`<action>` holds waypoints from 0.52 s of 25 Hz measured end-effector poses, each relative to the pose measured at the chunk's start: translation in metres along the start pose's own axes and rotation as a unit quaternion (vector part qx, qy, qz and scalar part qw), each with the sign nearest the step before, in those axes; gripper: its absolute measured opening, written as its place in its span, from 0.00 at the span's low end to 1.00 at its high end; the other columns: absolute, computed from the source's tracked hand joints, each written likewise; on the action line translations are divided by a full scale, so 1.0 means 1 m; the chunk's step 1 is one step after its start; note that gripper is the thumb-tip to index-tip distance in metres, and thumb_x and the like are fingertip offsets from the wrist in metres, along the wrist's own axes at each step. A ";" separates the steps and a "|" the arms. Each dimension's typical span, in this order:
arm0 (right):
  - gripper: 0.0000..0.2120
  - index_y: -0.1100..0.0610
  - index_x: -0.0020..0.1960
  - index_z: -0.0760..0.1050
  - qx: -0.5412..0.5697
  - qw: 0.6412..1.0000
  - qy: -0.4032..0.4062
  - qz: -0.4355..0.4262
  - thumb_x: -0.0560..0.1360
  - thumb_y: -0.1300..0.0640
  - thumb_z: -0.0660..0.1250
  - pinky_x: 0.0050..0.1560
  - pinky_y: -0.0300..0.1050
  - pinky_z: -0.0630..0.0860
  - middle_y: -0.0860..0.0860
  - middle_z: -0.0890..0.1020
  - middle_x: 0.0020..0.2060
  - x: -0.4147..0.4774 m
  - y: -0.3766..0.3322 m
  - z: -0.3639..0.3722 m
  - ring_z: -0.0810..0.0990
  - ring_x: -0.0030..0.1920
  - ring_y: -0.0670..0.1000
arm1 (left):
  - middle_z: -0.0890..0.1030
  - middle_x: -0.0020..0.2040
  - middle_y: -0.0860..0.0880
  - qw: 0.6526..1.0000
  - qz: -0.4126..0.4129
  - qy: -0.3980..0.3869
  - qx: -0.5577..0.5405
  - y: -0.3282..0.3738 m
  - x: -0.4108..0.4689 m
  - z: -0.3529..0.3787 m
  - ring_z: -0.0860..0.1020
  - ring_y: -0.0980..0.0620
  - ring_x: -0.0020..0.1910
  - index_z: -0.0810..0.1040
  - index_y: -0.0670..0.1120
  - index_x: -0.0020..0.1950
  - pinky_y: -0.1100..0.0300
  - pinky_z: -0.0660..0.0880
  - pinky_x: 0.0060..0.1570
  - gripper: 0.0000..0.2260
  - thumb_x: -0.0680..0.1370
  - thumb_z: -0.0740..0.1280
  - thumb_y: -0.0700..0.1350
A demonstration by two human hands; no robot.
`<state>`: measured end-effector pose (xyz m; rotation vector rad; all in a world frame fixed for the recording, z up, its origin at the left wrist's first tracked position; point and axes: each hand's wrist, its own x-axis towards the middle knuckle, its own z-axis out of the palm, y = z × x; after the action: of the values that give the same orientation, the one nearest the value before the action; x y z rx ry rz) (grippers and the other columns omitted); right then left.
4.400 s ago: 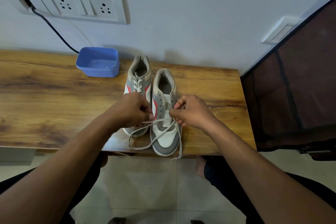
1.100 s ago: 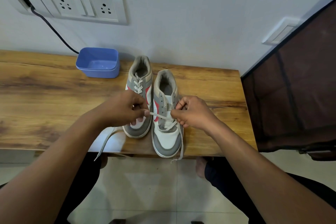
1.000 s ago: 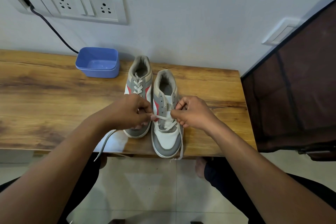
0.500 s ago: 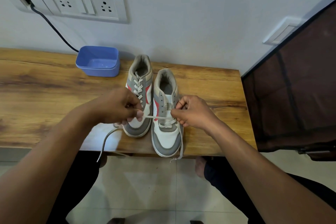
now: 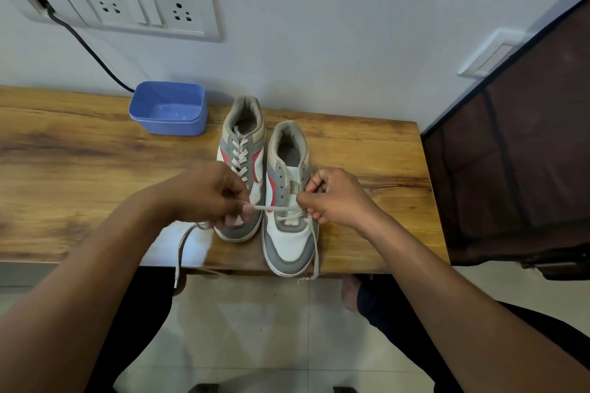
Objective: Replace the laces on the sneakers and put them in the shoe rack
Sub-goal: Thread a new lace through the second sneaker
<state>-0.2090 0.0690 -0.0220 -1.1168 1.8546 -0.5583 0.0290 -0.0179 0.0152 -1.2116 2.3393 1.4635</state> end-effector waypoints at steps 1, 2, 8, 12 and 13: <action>0.08 0.58 0.48 0.80 0.002 1.000 0.001 0.002 0.72 0.57 0.76 0.42 0.54 0.87 0.55 0.87 0.36 0.000 0.000 0.000 0.86 0.35 0.51 | 0.84 0.34 0.49 1.000 0.012 -0.010 0.015 0.002 0.003 0.008 0.82 0.52 0.32 0.85 0.46 0.42 0.58 0.79 0.35 0.08 0.79 0.72 0.46; 0.08 0.58 0.48 0.79 0.002 1.000 0.001 0.003 0.72 0.57 0.76 0.42 0.54 0.87 0.55 0.87 0.35 0.001 -0.001 0.000 0.86 0.35 0.51 | 0.85 0.35 0.51 0.999 0.027 -0.006 0.032 0.004 0.007 0.016 0.82 0.54 0.33 0.85 0.47 0.42 0.61 0.79 0.36 0.08 0.79 0.72 0.48; 0.08 0.59 0.48 0.80 0.001 1.000 -0.003 0.000 0.73 0.57 0.76 0.42 0.53 0.87 0.55 0.87 0.35 0.000 0.001 -0.001 0.85 0.34 0.50 | 0.83 0.32 0.52 0.994 0.029 0.080 0.068 0.000 0.013 0.018 0.81 0.57 0.31 0.83 0.48 0.40 0.61 0.78 0.35 0.08 0.79 0.72 0.44; 0.10 0.58 0.48 0.80 0.021 1.000 -0.020 0.004 0.73 0.56 0.79 0.41 0.51 0.86 0.53 0.86 0.34 0.000 0.002 -0.003 0.85 0.34 0.50 | 0.82 0.37 0.57 0.976 0.119 0.145 0.114 0.016 0.011 0.038 0.78 0.61 0.36 0.85 0.53 0.44 0.69 0.70 0.35 0.03 0.74 0.77 0.50; 0.11 0.58 0.48 0.80 0.027 0.999 -0.032 0.003 0.73 0.55 0.80 0.41 0.49 0.86 0.52 0.86 0.34 0.000 0.002 -0.005 0.85 0.35 0.49 | 0.81 0.38 0.57 0.970 0.140 0.143 0.136 0.017 0.012 0.045 0.77 0.61 0.36 0.85 0.53 0.45 0.67 0.70 0.36 0.04 0.73 0.77 0.50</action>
<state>-0.2136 0.0698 -0.0205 -1.0811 1.7781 -0.5595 -0.0033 0.0148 -0.0024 -1.1169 2.8891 1.0360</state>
